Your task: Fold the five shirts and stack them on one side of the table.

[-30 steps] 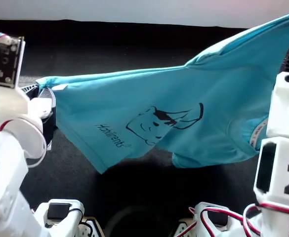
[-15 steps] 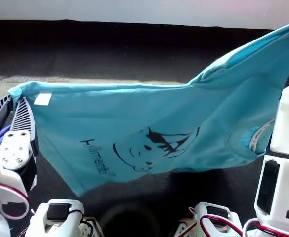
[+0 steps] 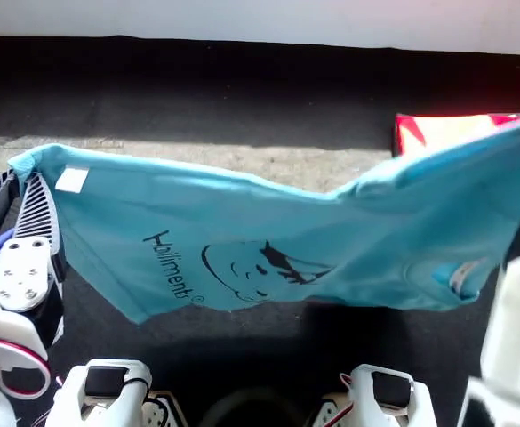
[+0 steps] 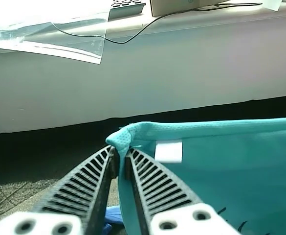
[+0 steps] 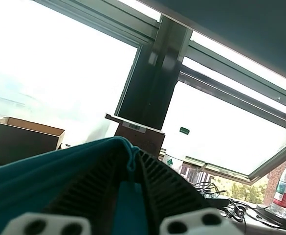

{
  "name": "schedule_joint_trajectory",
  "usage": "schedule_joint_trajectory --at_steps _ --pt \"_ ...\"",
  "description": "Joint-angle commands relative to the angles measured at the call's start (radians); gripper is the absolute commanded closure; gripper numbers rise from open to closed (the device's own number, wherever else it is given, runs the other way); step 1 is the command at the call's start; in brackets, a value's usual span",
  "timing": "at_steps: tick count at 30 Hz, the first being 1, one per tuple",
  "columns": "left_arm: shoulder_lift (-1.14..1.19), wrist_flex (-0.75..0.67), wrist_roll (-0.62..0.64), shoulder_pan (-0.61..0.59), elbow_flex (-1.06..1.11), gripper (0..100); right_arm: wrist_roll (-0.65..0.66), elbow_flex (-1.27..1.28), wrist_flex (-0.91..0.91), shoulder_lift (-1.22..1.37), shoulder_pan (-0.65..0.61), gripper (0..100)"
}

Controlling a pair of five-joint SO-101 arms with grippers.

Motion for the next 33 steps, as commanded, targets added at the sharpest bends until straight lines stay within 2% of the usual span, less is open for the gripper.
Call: schedule_joint_trajectory --at_steps 1,6,9,16,23,33 --pt "-0.001 -0.021 -0.002 -0.015 -0.033 99 0.002 -0.019 0.002 -0.008 0.008 99.3" --pt "0.01 -0.02 -0.002 -0.015 -0.044 99 0.0 0.051 -0.007 0.018 0.007 99.3" --pt "0.044 -0.029 -0.003 -0.015 0.041 99 -0.002 0.137 -0.045 0.071 0.007 99.3" --pt "0.282 -0.06 -0.003 -0.015 0.124 99 0.005 0.358 -0.177 0.226 -0.044 99.3" --pt "0.519 -0.167 -0.046 -0.016 0.122 99 0.005 0.458 -0.318 0.41 -0.137 99.3" --pt "0.78 -0.351 -0.107 -0.076 0.12 99 0.002 0.447 -0.43 0.7 -0.15 99.3"
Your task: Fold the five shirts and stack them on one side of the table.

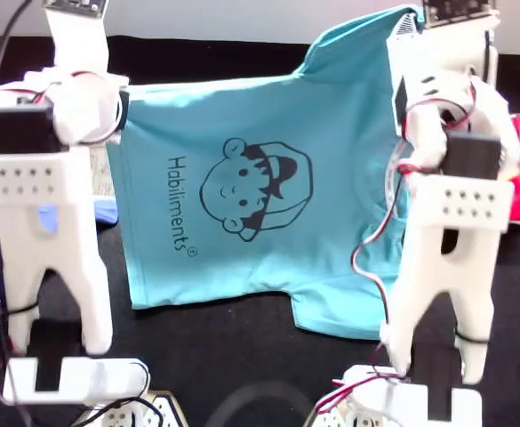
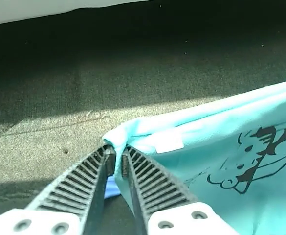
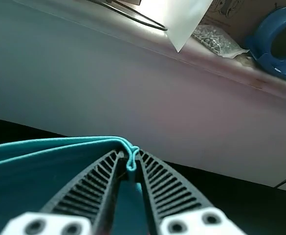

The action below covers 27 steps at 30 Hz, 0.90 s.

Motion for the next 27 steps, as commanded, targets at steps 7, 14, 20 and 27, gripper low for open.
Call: schedule_joint_trajectory --at_steps 7,14,20,27 --pt "0.225 -0.103 -0.043 -0.012 -0.007 99 0.0 0.002 0.019 0.182 -0.058 99.3" --pt "0.386 -0.109 -0.043 -0.013 -0.007 99 0.0 0.005 0.182 0.338 -0.088 99.3" --pt "0.499 -0.064 -0.043 -0.016 -0.005 99 0.0 0.005 0.349 0.458 -0.085 99.3" --pt "0.556 0.011 -0.043 -0.01 -0.005 99 0.0 0.004 0.467 0.475 -0.085 99.3"
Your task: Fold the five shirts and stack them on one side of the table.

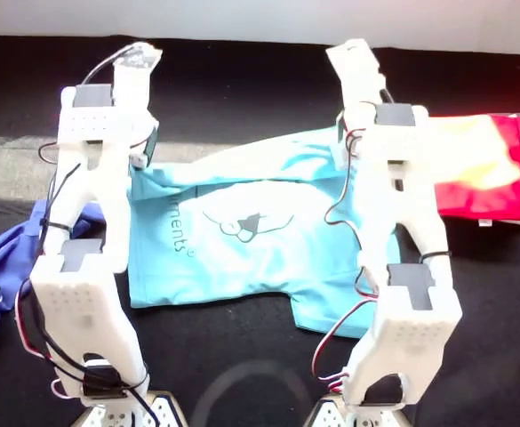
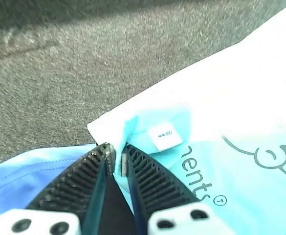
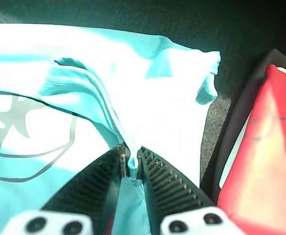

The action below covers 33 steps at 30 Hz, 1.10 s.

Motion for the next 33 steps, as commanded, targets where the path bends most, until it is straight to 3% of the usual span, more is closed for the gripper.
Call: schedule_joint_trajectory --at_steps 1,10,15,23,29,33 --pt "-0.005 0.037 -0.008 -0.004 -0.005 99 0.0 -0.005 0.068 -0.01 -0.005 99.3" --pt "-0.005 0.262 -0.035 -0.001 -0.005 99 -0.061 0.012 0.203 -0.116 -0.004 99.3" --pt "-0.007 0.353 -0.08 0.007 -0.001 99 -0.078 0.222 0.186 -0.305 -0.008 99.3" --pt "-0.022 0.361 -0.109 0.008 0.124 99 -0.075 0.691 0.054 -0.613 0.002 99.3" --pt "-0.213 0.356 -0.166 0.008 0.298 99 -0.072 0.777 0.07 -0.72 0.076 99.3" --pt "-0.288 0.252 -0.186 0.001 0.463 99 0.005 0.779 0.15 -0.753 0.12 99.3"
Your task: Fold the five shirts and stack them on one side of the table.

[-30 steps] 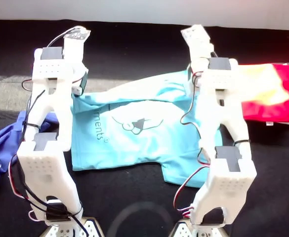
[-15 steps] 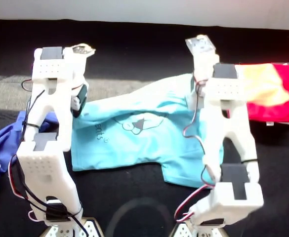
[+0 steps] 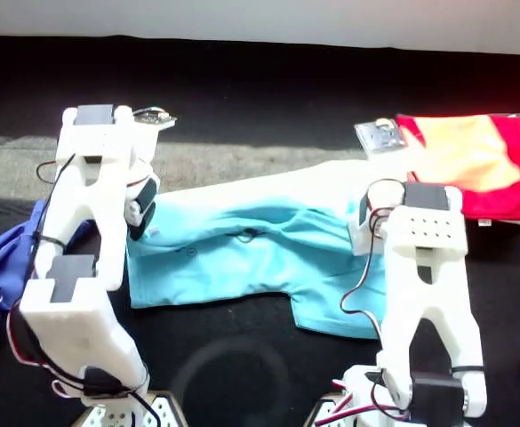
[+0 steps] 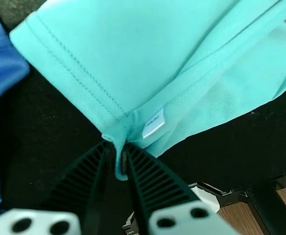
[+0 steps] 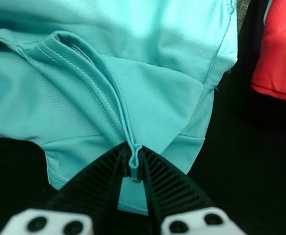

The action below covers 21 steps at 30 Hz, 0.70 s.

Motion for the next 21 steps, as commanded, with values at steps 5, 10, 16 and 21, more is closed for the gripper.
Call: schedule_joint_trajectory --at_steps 5,10,16,21 --pt "-0.088 -0.196 -0.008 0.016 0.254 99 0.101 0.012 0.082 -0.076 0.081 99.3" --pt "-0.097 -0.21 -0.009 0.018 0.292 99 0.106 0.073 0.099 -0.085 0.079 99.3" --pt "-0.099 -0.192 -0.012 0.005 0.282 99 0.107 0.079 0.156 -0.182 0.079 99.3" --pt "-0.099 -0.146 -0.012 0.008 0.245 99 0.178 0.09 0.236 -0.288 0.084 99.3"
